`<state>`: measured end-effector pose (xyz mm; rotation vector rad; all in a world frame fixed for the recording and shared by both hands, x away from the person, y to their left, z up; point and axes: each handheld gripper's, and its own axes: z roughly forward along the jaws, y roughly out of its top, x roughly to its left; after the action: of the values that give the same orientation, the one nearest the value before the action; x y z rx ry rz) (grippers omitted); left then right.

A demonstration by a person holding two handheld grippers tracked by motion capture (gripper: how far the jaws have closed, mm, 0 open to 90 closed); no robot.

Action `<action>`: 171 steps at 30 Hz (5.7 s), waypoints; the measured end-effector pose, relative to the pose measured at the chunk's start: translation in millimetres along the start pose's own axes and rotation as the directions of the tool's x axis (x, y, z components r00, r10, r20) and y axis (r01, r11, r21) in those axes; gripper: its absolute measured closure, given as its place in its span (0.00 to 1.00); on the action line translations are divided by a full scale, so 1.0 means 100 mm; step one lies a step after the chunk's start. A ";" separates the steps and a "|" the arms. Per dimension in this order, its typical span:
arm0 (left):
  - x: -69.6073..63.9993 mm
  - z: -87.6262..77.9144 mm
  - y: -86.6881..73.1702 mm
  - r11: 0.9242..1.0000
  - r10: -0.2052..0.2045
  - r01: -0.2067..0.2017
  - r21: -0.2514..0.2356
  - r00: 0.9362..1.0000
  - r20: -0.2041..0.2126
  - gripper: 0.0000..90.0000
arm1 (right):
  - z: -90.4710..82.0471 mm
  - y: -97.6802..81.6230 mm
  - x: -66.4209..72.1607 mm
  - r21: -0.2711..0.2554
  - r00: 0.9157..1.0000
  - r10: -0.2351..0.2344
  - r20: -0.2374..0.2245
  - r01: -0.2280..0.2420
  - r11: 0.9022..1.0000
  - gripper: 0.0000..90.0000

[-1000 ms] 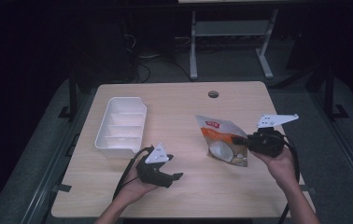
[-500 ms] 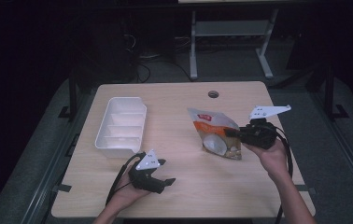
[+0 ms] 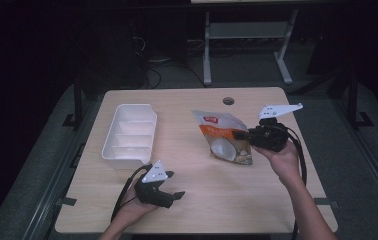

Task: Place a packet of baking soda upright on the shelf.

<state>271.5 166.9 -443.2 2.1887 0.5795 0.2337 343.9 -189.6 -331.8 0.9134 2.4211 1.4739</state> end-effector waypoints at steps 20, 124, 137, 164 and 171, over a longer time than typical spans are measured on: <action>0.01 0.00 -0.02 1.000 -0.004 0.004 -0.002 1.000 -0.004 0.24 | 0.06 0.28 -0.01 -0.004 1.000 -0.015 -0.006 0.015 1.000 1.00; 0.14 -0.07 -0.12 1.000 -0.013 0.013 -0.002 1.000 0.010 0.23 | 2.55 1.54 0.79 0.000 0.953 -0.136 -0.272 0.142 0.990 1.00; 0.15 -0.06 -0.13 1.000 -0.010 0.010 0.000 1.000 0.012 0.23 | 2.80 1.41 0.80 -0.021 0.949 -0.105 -0.297 0.104 0.994 0.99; 0.13 -0.04 -0.12 1.000 -0.005 0.005 0.013 1.000 0.012 0.23 | 2.93 1.01 0.62 0.186 0.966 -0.100 -0.240 0.147 0.971 0.91; 0.14 -0.03 -0.12 1.000 -0.009 0.009 0.015 1.000 0.015 0.23 | 2.99 0.88 0.61 0.242 0.961 -0.110 -0.255 0.174 0.955 0.90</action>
<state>278.2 182.5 -451.1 2.1997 0.5839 0.2089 461.4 98.7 -396.0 0.6146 2.8428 1.2986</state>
